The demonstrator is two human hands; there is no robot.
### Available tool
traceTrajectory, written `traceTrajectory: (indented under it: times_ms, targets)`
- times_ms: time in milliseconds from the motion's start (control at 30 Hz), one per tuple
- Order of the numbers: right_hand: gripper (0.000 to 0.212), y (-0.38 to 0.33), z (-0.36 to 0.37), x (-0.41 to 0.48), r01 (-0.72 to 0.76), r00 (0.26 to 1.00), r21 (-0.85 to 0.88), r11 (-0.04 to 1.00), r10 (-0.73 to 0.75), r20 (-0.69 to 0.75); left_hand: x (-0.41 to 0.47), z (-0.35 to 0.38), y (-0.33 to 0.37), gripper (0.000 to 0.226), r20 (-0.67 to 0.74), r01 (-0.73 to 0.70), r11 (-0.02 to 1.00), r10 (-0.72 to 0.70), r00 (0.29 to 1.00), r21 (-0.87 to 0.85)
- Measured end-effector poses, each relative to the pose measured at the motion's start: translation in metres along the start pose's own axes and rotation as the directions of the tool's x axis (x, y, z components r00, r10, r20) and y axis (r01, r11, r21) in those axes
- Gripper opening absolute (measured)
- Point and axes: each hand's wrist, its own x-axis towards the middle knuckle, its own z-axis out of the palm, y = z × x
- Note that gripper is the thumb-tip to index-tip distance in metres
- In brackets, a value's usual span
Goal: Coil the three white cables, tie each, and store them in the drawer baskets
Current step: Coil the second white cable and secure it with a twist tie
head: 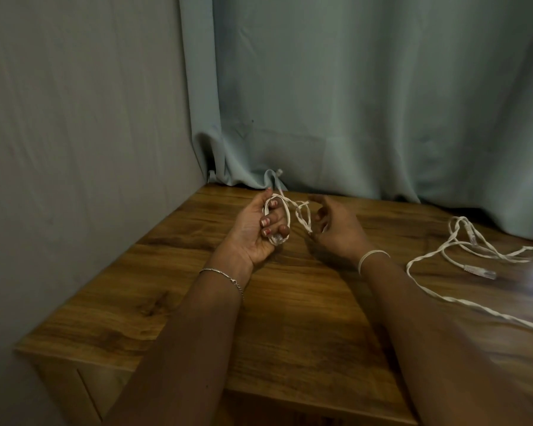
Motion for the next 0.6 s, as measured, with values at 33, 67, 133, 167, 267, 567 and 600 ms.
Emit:
traceTrajectory:
  times_ms: [33,67,133,167,267,567,600]
  targets:
    - [0.077,0.0,0.0,0.0,-0.019,1.0,0.01,1.0,0.018,0.01,0.0,0.0,0.0,0.049,-0.005,-0.001,1.0,0.001,1.0,-0.023]
    - [0.079,0.001,0.0,0.0,-0.041,0.999,0.04,0.998,0.04,0.015,0.0,0.001,0.001,0.05,-0.012,-0.004,0.999,0.003,1.0,-0.042]
    - [0.081,0.003,0.001,-0.001,-0.079,0.997,0.189,0.979,0.073,0.036,-0.001,0.001,0.002,0.05,-0.023,-0.014,0.998,0.013,1.0,-0.067]
    - [0.082,0.004,0.002,-0.001,-0.09,0.996,0.278,0.956,0.079,0.05,-0.001,0.001,0.002,0.051,-0.024,-0.018,0.997,0.017,1.0,-0.073]
    - [0.087,0.006,0.002,0.0,-0.126,0.992,0.391,0.912,0.105,0.075,-0.001,0.0,0.003,0.053,-0.039,-0.023,0.997,0.02,0.999,-0.073]
    - [0.12,0.016,-0.01,-0.004,-0.004,0.999,-0.124,0.992,-0.001,-0.047,-0.001,-0.001,0.005,0.053,-0.088,-0.022,0.994,0.013,0.996,-0.106]
    - [0.125,0.018,-0.01,-0.004,-0.022,0.997,-0.122,0.992,0.012,-0.08,-0.001,-0.002,0.006,0.052,-0.112,-0.025,0.994,0.012,0.994,-0.11]
